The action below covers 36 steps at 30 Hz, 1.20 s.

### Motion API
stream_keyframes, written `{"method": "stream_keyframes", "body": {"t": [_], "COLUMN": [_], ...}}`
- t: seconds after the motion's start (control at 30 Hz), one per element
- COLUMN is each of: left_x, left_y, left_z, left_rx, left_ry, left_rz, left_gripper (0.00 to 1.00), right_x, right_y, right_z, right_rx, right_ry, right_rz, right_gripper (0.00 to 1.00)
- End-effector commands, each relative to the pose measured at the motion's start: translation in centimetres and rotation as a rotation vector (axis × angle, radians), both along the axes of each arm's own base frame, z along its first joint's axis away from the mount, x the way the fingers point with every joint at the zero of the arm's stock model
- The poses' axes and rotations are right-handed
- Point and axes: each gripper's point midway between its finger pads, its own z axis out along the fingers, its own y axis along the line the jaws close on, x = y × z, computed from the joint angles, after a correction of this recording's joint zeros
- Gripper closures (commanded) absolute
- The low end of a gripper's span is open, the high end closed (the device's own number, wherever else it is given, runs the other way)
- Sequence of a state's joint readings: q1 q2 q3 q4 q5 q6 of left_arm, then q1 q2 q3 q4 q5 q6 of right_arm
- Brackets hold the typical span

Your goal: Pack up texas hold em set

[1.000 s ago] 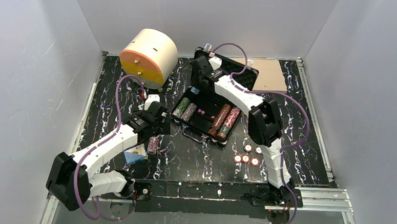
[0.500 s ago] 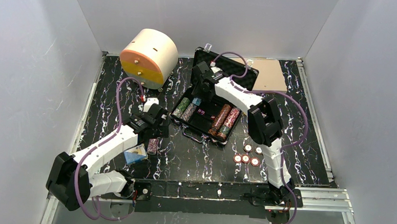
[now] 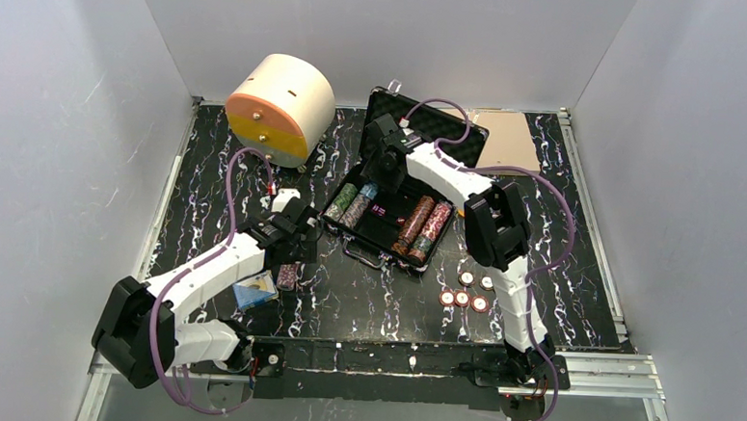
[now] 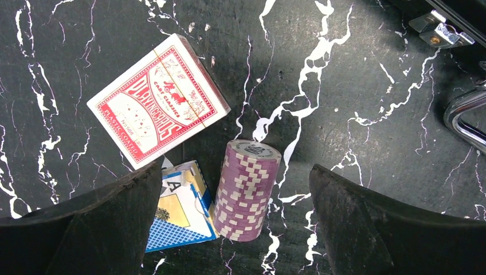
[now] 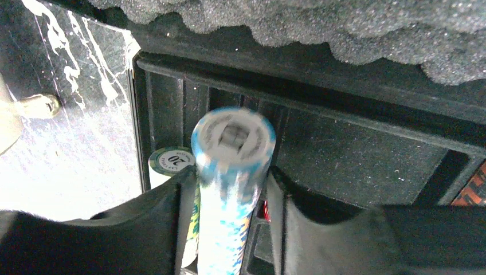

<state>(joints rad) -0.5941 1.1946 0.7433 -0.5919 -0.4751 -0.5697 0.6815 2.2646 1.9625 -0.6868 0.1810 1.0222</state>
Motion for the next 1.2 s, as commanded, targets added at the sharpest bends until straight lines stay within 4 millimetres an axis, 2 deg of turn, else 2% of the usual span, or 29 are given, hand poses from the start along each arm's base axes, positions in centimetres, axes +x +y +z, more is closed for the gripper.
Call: {"method": "stream_keyframes", "body": {"t": [0.0,0.17,0.3,0.53,0.83,0.97,1.03,1.17], "left_x": [-0.6,-0.7,-0.9,-1.3,-2.3,-2.1,-1.9,-0.9], "left_y": [0.9,1.0,1.0,1.0,0.6,0.2,0.0,-0.6], "left_z": [-0.3,-0.5,-0.8,-1.8,-4.7,-4.9,-4.6,-2.7], "left_rx": [0.039,0.049,0.056,0.080,0.111,0.089,0.078,0.050], "left_ry": [0.013,0.028,0.044,0.100,0.227,0.221,0.210,0.158], "left_rz": [0.021,0.017,0.014,0.005,0.000,-0.011,-0.019,-0.044], "left_gripper": [0.02,0.02,0.03,0.31,0.37,0.55,0.69,0.88], "right_x": [0.2,0.3,0.6,0.9,0.7,0.3,0.2,0.2], "right_y": [0.6,-0.2,-0.6,-1.4,-3.5,-4.6,-5.0,-5.9], "right_z": [2.4,3.7,5.9,10.7,15.3,16.4,17.0,18.0], "right_rx": [0.042,0.023,0.032,0.052,0.038,0.026,0.025,0.022], "right_ry": [-0.011,-0.061,-0.129,-0.273,-0.410,-0.441,-0.455,-0.478], "right_rz": [-0.008,-0.005,0.007,0.039,0.030,0.018,0.014,0.002], "right_gripper": [0.39,0.29,0.28,0.33,0.34,0.35,0.35,0.36]}}
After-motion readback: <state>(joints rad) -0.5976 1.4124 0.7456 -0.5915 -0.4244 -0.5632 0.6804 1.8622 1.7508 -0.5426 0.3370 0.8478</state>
